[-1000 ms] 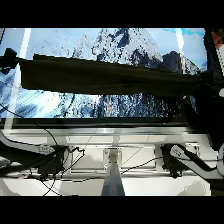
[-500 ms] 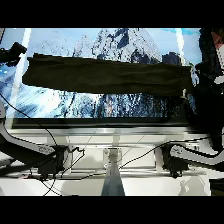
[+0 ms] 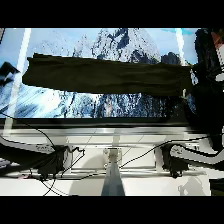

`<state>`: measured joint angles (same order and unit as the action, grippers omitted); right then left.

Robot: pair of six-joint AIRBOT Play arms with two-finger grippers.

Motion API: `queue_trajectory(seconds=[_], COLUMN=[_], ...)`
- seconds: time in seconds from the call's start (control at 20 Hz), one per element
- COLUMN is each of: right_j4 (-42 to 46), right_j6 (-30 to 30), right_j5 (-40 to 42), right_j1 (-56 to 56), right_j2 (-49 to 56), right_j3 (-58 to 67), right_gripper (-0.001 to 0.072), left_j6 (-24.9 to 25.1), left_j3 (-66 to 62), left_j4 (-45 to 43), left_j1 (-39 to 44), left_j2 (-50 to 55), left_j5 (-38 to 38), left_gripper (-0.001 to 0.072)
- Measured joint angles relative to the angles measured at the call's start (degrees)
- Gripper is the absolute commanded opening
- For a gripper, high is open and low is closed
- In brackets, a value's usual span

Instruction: Fold the clothes and pants, and hang the long-sleeved shirts on hangers.

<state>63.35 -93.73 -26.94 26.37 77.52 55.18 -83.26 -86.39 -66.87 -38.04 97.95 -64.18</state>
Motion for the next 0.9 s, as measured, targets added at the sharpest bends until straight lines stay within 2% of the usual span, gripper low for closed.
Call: queue_trajectory(seconds=[0.1, 0.2, 0.4, 0.6, 0.65, 0.7, 0.75, 0.8, 0.85, 0.9], right_j4=[0.0, 0.1, 0.1, 0.0, 0.1, 0.2, 0.5, 1.0, 1.6, 2.2], right_j6=[2.9, 5.7, 8.7, 12.0, 12.4, 12.9, 13.1, 13.3, 13.5, 13.6], right_j5=[-1.9, -4.5, -7.9, -9.1, -9.2, -9.3, -9.3, -9.2, -9.0, -8.7], right_j1=[0.0, 0.0, -0.2, -2.6, -3.6, -4.8, -6.0, -7.3, -8.8, -10.2], right_j2=[0.0, 0.0, 0.0, 0.0, 0.0, 0.0, 0.0, 0.0, 0.0, 0.0], right_j3=[0.1, 0.1, 0.1, 0.6, 1.1, 1.9, 2.9, 4.0, 5.3, 6.5], right_gripper=[0.0685, 0.0685, 0.0685, 0.0682, 0.0680, 0.0646, 0.0507, 0.0383, 0.0339, 0.0337], left_j6=[1.6, 3.3, 5.0, 5.6, 5.7, 5.7, 5.7, 5.6, 5.6, 5.9], left_j3=[4.1, 7.9, 12.6, 13.8, 13.9, 14.1, 14.1, 13.9, 13.5, 12.7], left_j4=[2.2, 6.9, 14.7, 18.6, 19.6, 20.5, 21.1, 21.9, 22.1, 22.9], left_j1=[-1.3, -1.4, 0.2, 3.8, 4.7, 5.6, 6.1, 6.6, 6.9, 7.2], left_j2=[0.0, -0.1, 0.7, 3.0, 3.6, 4.2, 4.5, 4.8, 4.8, 4.6], left_j5=[-0.6, 2.1, 12.8, 22.5, 24.8, 27.4, 29.6, 31.2, 31.7, 32.5], left_gripper=[0.0593, 0.0593, 0.0593, 0.0580, 0.0516, 0.0347, 0.0139, 0.0020, 0.0019, 0.0019])
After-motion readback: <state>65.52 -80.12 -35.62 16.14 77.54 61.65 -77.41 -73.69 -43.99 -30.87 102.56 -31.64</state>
